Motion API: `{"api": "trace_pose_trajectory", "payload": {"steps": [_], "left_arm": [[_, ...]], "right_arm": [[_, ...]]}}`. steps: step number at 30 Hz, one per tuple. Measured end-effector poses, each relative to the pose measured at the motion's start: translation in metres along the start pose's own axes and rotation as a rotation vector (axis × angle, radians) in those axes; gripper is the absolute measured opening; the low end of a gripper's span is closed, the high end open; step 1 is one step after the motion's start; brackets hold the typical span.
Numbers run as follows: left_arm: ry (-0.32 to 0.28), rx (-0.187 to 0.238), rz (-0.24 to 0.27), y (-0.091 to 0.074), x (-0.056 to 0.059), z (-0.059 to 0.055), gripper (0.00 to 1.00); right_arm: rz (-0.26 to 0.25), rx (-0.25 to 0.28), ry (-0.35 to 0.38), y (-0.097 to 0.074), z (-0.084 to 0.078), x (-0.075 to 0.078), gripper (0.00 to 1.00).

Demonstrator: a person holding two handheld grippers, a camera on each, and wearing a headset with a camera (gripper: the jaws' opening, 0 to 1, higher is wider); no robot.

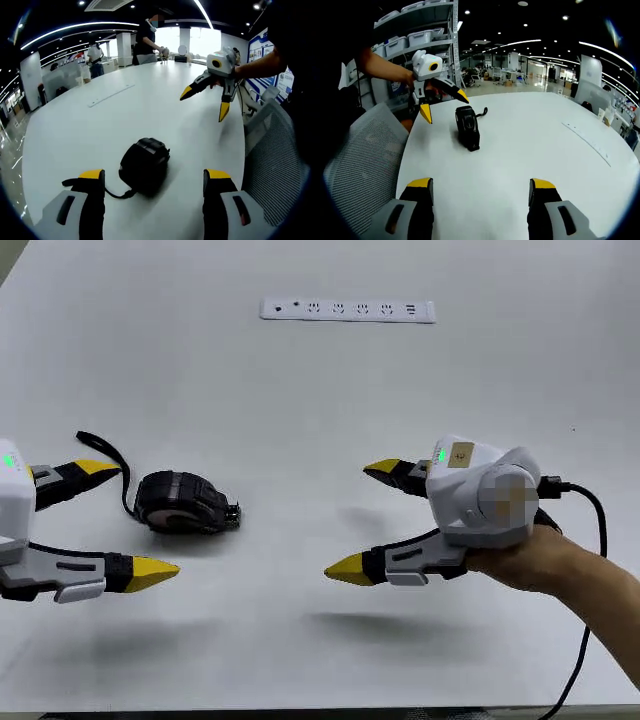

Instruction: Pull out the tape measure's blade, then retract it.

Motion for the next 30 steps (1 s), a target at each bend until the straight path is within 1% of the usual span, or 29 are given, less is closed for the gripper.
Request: {"api": "trace_pose_trajectory", "payload": {"steps": [5,7,9,13,18,25,27,30], "left_arm": [[0.038,-0.014,-0.022,0.005,-0.006,0.001,0.71],[0.055,-0.020,-0.032,0.007,-0.009,0.002,0.68],[0.069,-0.026,-0.042,0.009,-0.011,0.002,0.66],[0.103,-0.038,-0.069,0.012,-0.011,0.002,0.60],[0.133,-0.058,-0.089,0.018,-0.013,0.001,0.55],[0.176,-0.082,-0.113,0.022,-0.016,0.000,0.49],[0.185,-0.093,-0.121,0.024,-0.017,-0.001,0.48],[0.217,-0.114,-0.140,0.027,-0.018,-0.004,0.44]], "right_arm": [[0.036,-0.016,-0.037,0.012,0.004,0.001,0.72],[0.046,-0.018,-0.067,0.017,0.006,0.003,0.68],[0.055,-0.019,-0.070,0.021,0.007,0.004,0.67],[0.076,-0.028,-0.102,0.030,0.010,0.006,0.62],[0.102,-0.037,-0.130,0.041,0.013,0.008,0.57],[0.123,-0.049,-0.159,0.055,0.018,0.014,0.51],[0.127,-0.056,-0.174,0.059,0.019,0.016,0.49],[0.138,-0.056,-0.180,0.066,0.021,0.017,0.43]]}}
Point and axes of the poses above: the centre of the closed fingertips' face, and the gripper's own axes: y roughly forward along the fingers, x roughly to its right, z roughly out of its top, the point moved 4 cm from there along -y, roughly backward along the fingers, and after that the axes turned 9 degrees about z, right-handed, at the moved point
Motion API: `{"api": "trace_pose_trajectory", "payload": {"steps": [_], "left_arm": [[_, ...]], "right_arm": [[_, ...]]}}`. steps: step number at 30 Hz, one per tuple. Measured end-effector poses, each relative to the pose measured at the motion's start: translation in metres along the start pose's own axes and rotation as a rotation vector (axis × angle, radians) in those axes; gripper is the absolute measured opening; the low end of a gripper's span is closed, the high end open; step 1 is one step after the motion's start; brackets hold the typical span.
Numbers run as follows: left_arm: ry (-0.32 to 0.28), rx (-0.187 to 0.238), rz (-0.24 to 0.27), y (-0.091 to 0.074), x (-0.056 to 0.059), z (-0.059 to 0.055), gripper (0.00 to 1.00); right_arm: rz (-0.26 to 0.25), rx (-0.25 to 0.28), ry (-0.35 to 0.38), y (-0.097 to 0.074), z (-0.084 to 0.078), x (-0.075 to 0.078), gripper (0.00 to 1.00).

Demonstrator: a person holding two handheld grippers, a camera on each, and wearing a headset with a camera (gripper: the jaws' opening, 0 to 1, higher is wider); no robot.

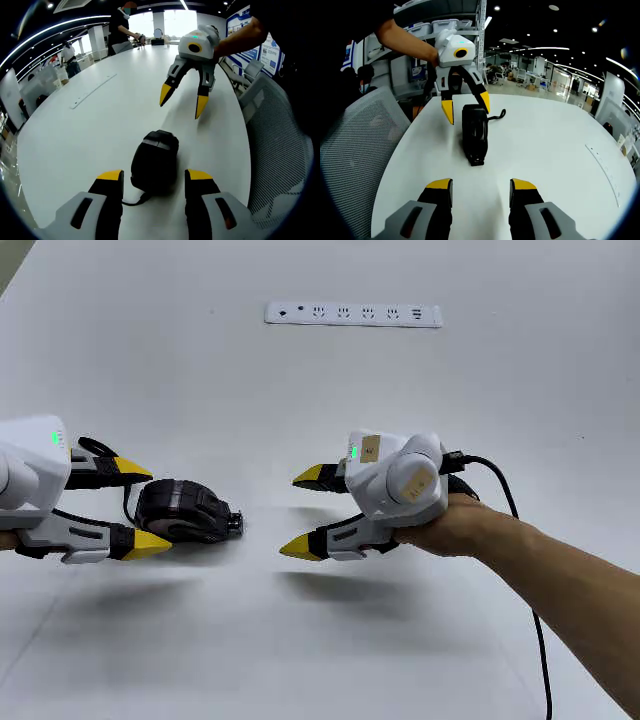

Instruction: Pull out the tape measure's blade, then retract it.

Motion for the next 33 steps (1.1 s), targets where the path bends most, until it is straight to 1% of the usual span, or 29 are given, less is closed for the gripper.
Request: {"api": "trace_pose_trajectory", "payload": {"steps": [4,7,13,16,18,22,27,29,33], "left_arm": [[0.031,-0.019,-0.028,0.004,0.001,-0.001,0.40],[0.060,-0.034,-0.039,0.006,0.000,-0.003,0.39],[0.114,-0.064,-0.070,0.010,-0.002,-0.005,0.34],[0.129,-0.075,-0.081,0.011,-0.003,-0.006,0.32],[0.135,-0.081,-0.085,0.011,-0.005,-0.007,0.30],[0.139,-0.093,-0.092,0.013,-0.006,-0.009,0.27],[0.136,-0.087,-0.099,0.014,-0.007,-0.009,0.26],[0.135,-0.085,-0.102,0.014,-0.007,-0.009,0.26],[0.135,-0.079,-0.105,0.014,-0.008,-0.009,0.25]], "right_arm": [[0.019,-0.007,-0.014,0.009,0.003,0.001,0.39],[0.040,-0.017,-0.028,0.015,0.004,0.001,0.36],[0.078,-0.055,-0.070,0.027,0.005,0.002,0.32],[0.098,-0.066,-0.083,0.033,0.005,0.002,0.30],[0.105,-0.080,-0.094,0.037,0.005,0.003,0.29],[0.116,-0.085,-0.094,0.043,0.006,0.005,0.26],[0.132,-0.099,-0.101,0.050,0.005,0.004,0.23],[0.138,-0.096,-0.090,0.051,0.005,0.004,0.23],[0.140,-0.095,-0.089,0.054,0.006,0.005,0.22]]}}
Point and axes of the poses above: the centre of the closed fingertips' face, and the gripper's own axes: y roughly forward along the fingers, x roughly to its right, z roughly out of its top, the point moved 4 cm from there along -y, roughly backward along the fingers, and after that the axes turned 9 degrees about z, right-handed, at the moved point
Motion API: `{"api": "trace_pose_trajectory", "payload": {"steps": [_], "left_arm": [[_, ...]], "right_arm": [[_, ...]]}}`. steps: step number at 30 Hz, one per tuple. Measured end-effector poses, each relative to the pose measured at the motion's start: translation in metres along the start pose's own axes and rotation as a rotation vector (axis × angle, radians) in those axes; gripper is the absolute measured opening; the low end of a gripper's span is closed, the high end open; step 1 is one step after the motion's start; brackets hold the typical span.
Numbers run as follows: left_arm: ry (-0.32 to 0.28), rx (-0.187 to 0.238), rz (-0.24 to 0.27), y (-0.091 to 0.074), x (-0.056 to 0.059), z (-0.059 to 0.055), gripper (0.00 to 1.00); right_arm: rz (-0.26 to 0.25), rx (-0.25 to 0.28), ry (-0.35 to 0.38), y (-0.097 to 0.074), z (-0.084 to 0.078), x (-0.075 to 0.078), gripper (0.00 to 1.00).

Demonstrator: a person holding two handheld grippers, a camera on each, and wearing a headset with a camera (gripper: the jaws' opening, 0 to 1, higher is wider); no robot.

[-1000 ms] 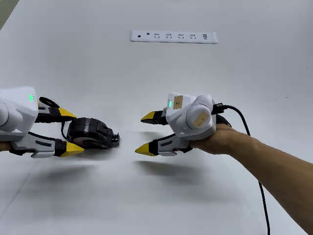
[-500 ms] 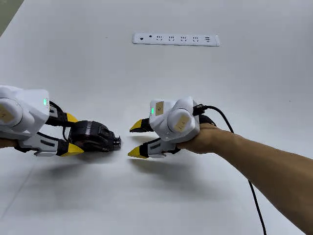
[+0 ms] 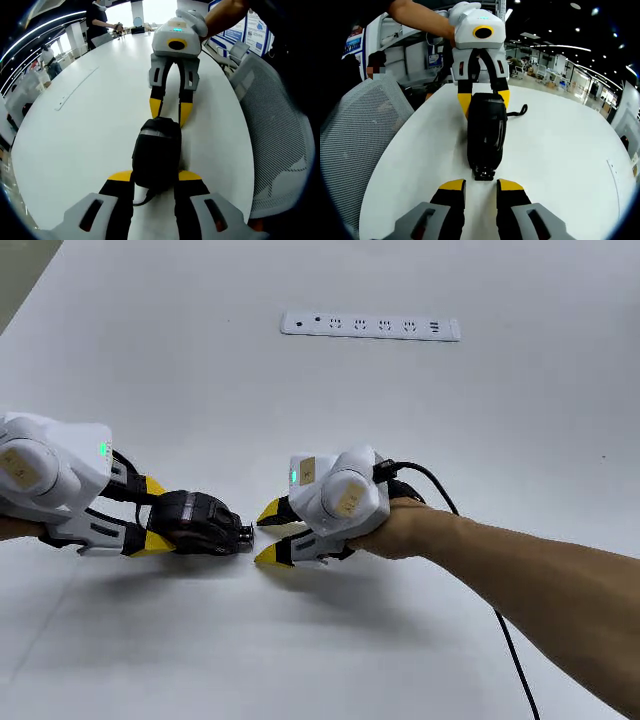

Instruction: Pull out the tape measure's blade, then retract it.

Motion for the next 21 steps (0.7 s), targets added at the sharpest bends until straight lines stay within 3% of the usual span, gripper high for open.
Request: {"api": "trace_pose_trajectory", "payload": {"steps": [21], "left_arm": [[-0.008,0.006,-0.009,0.001,0.000,-0.003,0.24]], "right_arm": [[-0.006,0.020,0.009,0.011,0.007,0.004,0.12]]}}
Point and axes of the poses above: the centre of the closed fingertips' face, and the gripper's own axes: y roughly forward along the fingers, x roughly to its right, z roughly out of its top, the point moved 4 cm from there along -y, roughly backward along the fingers, and after that the axes turned 9 degrees about z, right-handed, at the moved point
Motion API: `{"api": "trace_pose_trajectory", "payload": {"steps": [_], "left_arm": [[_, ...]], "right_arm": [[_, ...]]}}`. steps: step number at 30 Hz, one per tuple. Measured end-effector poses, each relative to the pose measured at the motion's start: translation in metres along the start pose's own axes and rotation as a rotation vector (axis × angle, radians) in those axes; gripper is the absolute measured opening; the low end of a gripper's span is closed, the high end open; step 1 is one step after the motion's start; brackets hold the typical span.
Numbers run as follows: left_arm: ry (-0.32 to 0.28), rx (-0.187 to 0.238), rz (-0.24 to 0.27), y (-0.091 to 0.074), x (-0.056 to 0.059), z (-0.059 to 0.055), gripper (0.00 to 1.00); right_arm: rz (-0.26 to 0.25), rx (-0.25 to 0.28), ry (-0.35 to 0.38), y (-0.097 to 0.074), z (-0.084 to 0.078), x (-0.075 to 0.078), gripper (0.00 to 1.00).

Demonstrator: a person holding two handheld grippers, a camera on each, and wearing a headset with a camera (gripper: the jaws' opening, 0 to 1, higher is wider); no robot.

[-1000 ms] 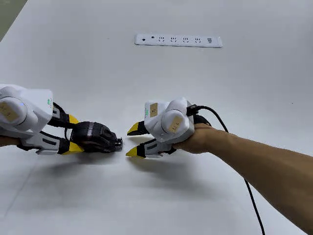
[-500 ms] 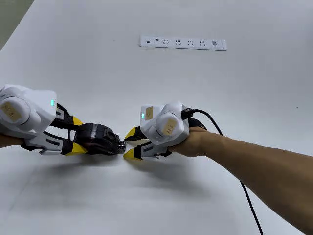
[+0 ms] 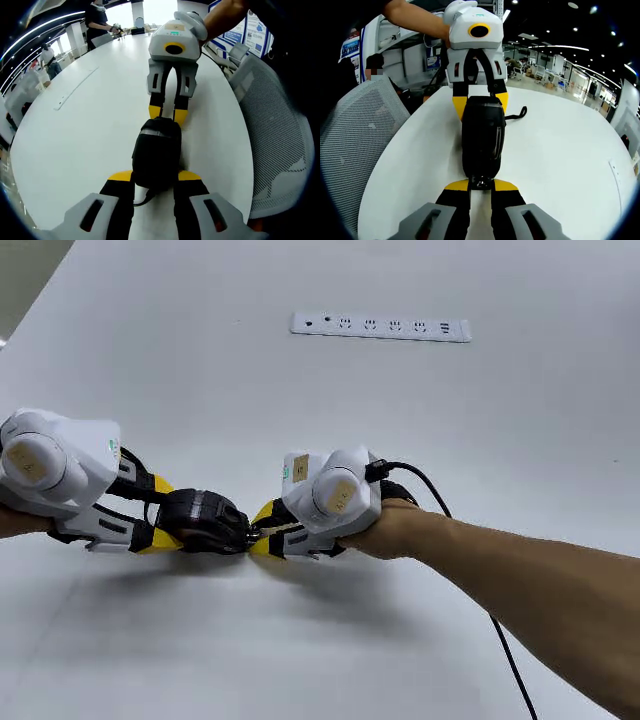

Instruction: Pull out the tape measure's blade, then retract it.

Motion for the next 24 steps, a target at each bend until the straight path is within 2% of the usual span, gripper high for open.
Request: {"api": "trace_pose_trajectory", "payload": {"steps": [24], "left_arm": [[-0.045,0.004,0.000,0.0028,0.0002,-0.0002,0.24]], "right_arm": [[-0.005,-0.003,-0.013,-0.0034,-0.0056,0.0000,0.09]]}}
Point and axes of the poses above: the centre of the closed fingertips' face, and the gripper's own axes: y roughly forward along the fingers, x roughly to its right, z roughly out of its top, the point moved 4 cm from there along -y, roughly backward along the fingers, and after that the axes turned 9 degrees about z, right-handed, at the moved point
